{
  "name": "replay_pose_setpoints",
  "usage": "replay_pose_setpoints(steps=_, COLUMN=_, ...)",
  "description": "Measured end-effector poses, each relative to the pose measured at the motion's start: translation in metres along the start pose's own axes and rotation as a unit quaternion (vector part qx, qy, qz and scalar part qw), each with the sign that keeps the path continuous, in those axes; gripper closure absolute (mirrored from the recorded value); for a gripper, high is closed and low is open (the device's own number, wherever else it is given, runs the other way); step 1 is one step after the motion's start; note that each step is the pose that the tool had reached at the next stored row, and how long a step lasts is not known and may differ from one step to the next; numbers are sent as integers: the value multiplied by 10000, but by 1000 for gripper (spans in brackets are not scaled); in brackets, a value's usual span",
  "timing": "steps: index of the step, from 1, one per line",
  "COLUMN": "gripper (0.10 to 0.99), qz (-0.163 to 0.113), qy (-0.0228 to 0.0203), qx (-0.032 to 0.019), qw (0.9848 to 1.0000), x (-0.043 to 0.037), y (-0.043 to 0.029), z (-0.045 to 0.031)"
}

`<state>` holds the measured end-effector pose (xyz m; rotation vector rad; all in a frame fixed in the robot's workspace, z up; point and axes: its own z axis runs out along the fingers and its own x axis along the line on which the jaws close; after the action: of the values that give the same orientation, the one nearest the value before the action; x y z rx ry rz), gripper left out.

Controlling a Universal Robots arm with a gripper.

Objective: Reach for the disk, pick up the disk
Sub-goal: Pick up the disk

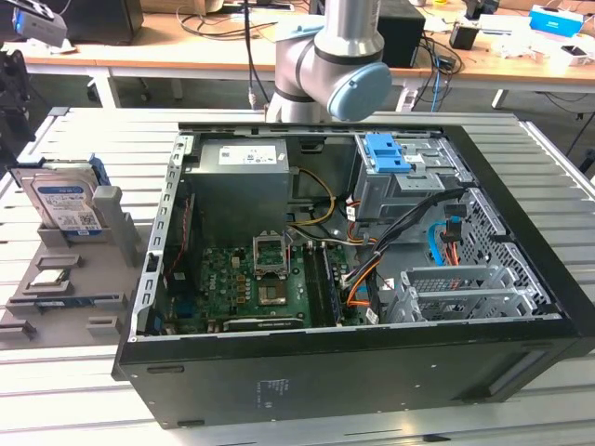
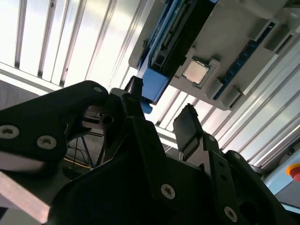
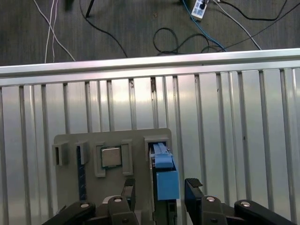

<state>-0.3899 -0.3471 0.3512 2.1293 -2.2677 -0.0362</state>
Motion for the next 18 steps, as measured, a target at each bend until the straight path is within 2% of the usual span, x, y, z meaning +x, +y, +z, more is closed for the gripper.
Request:
replay_pose_setpoints(steps=6, gripper=541, qz=0, qy=0, qx=0, qw=10000, x=-15, y=-3, z=65)
replay_pose_setpoints(steps=13, gripper=541, qz=-5, qy=16, qx=2, qw=10000, x=-34, y=-86, z=223)
replay_pose_setpoints(steps=16, gripper=541, qz=-16, qy=18, qx=0, qw=10000, x=-53, y=-97, z=275)
replay_pose_setpoints(steps=18, gripper=541, qz=-44, qy=17, qx=2, qw=10000, x=-86, y=-98, z=342)
